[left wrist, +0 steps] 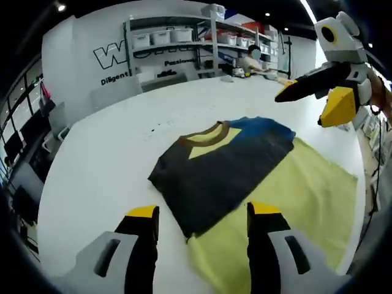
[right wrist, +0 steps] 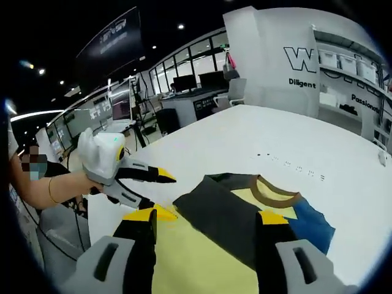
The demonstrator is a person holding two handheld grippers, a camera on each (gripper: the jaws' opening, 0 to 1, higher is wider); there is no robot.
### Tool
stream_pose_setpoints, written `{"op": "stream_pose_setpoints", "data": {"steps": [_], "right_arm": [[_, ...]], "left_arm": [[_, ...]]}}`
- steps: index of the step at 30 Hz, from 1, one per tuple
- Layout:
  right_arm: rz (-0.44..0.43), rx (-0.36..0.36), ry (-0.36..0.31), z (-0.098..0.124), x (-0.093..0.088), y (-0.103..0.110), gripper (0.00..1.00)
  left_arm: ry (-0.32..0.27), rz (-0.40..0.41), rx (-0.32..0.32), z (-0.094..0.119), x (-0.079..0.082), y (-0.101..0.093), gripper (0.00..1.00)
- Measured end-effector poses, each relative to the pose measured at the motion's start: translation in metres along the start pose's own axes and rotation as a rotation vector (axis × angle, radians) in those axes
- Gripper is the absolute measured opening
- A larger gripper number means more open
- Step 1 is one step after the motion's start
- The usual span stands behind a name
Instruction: Fold the garment on the visible template until the final outline fits inside the template.
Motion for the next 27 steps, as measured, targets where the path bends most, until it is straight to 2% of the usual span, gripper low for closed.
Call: {"op": "stream_pose_setpoints", "data": {"steps": [6,8,15,20,24,27], "right_arm": [[-0.005,0.025,0.019,-0.027,0.002,0.005,0.55],[-0.005,0.024,0.029,-0.035,0.003,0.005,0.51],[-0.001,0.026,0.046,-0.071,0.009,0.004,0.49],[-0.002,0.042,0.061,-0.095,0.009,0.006,0.47],[-0.023,0.072,0.072,-0.115,0.005,0.011,0.45],[-0.012,0.067,0.089,-0.133,0.005,0.009,0.42]], "left_arm": [[0.004,0.056,0.031,-0.008,-0.009,0.012,0.46],[-0.003,0.064,0.041,-0.010,-0.011,0.015,0.45],[-0.002,0.106,0.053,-0.018,-0.018,0.022,0.42],[0.010,0.089,0.038,-0.024,-0.019,0.022,0.40],[0.009,0.109,0.029,-0.026,-0.021,0.023,0.37],[0.011,0.128,0.020,-0.030,-0.024,0.022,0.34]]}}
Point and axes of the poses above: the point that each gripper's makers call its tool centre point, and the gripper's own axes: z roughly backward along the fingers, y roughly to its left, x roughly out of its top, the point moved 8 cm from there along z, roughly backward along the fingers, and after that the axes turned 10 degrees about -x, right-handed, at the moved point
